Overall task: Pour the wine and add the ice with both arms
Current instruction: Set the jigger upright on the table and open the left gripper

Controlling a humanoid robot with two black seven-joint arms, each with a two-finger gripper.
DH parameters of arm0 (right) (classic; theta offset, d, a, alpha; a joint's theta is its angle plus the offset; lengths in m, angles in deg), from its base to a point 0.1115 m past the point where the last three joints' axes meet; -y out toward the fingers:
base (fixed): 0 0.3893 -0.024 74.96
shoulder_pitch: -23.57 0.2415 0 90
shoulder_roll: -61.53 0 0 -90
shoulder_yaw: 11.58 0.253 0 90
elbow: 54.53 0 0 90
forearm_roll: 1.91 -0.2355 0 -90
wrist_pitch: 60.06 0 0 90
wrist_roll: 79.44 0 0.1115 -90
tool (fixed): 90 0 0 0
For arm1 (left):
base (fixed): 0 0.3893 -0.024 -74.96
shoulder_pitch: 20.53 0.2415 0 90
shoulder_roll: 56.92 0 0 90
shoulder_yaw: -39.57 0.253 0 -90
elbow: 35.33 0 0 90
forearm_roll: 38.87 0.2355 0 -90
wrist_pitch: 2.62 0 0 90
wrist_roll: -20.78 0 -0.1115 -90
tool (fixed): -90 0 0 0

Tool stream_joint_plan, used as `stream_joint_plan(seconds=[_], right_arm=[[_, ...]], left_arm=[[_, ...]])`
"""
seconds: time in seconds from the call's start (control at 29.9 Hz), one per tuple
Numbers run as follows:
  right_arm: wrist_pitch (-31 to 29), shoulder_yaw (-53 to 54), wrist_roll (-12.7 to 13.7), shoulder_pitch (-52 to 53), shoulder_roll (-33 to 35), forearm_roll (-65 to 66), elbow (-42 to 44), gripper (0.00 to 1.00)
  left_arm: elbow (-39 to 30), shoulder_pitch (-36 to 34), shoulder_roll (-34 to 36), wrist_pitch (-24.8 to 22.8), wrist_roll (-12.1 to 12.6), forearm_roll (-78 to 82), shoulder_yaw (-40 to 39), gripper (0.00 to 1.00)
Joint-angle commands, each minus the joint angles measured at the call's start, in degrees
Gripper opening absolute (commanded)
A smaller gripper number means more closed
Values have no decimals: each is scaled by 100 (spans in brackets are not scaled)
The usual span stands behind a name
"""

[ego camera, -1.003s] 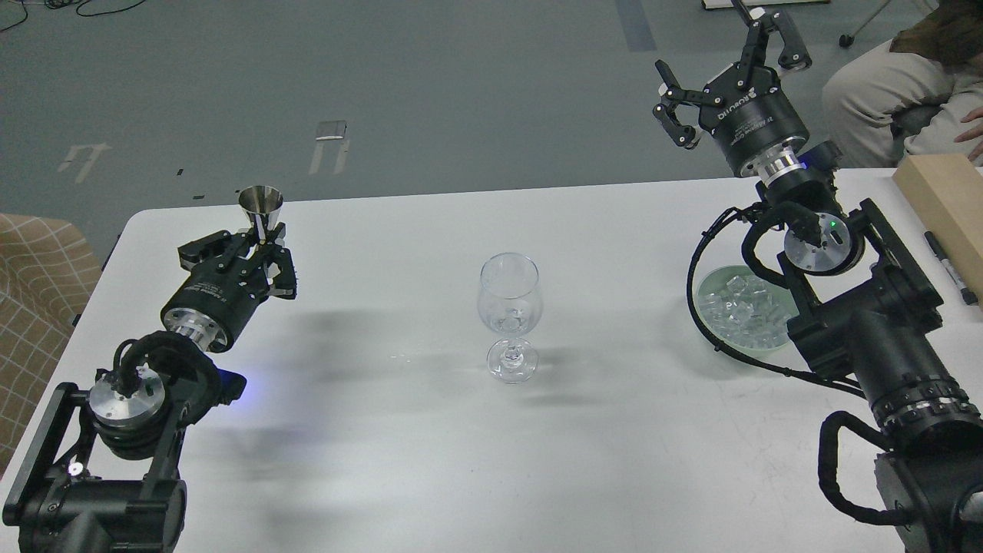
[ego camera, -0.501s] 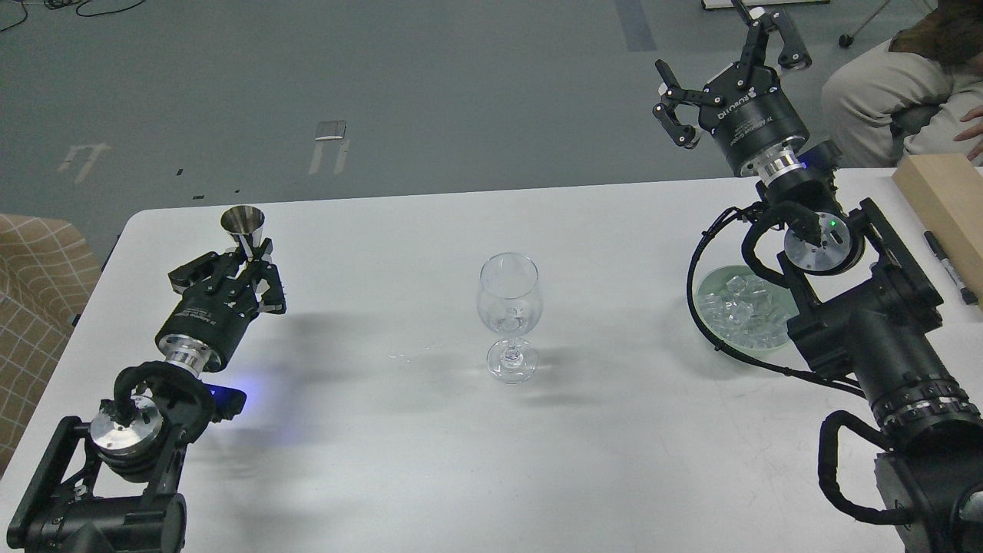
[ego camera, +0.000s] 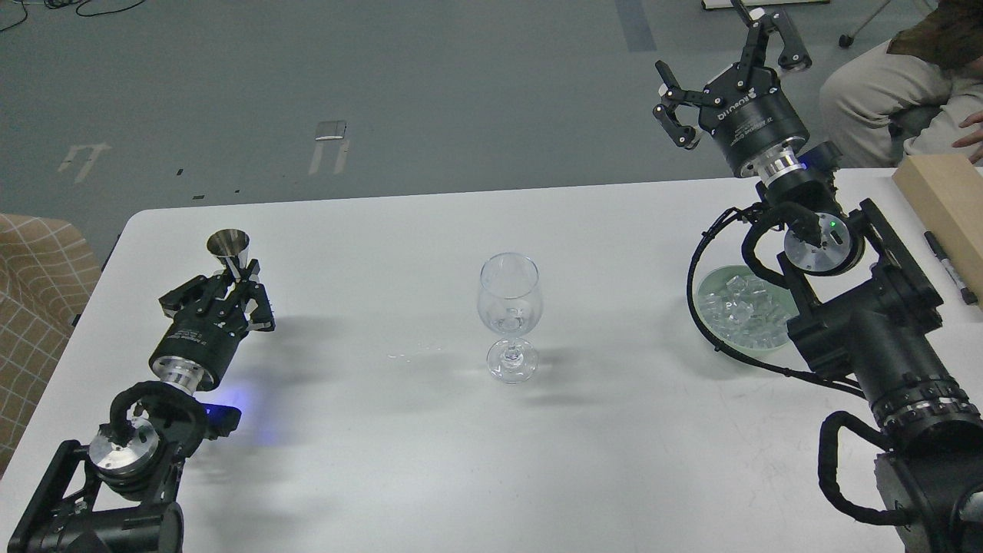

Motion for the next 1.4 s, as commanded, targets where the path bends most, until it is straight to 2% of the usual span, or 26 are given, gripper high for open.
stream_joint_plan(seconds=[0.0,0.4,0.77,1.37], right_arm=[[7,0,0,0,0,0,-17,100],[7,0,0,0,0,0,-17,100],[7,0,0,9,0,0,-9,100],[7,0,0,9,0,0,-9,100]], left_arm=[[2,8,-1,16,0,-69,-14,23],[151,8,-1,25,0,-78,-14,29],[160,8,8,42,9,-78,-22,39],[160,8,8,68,0,-78,-14,43]])
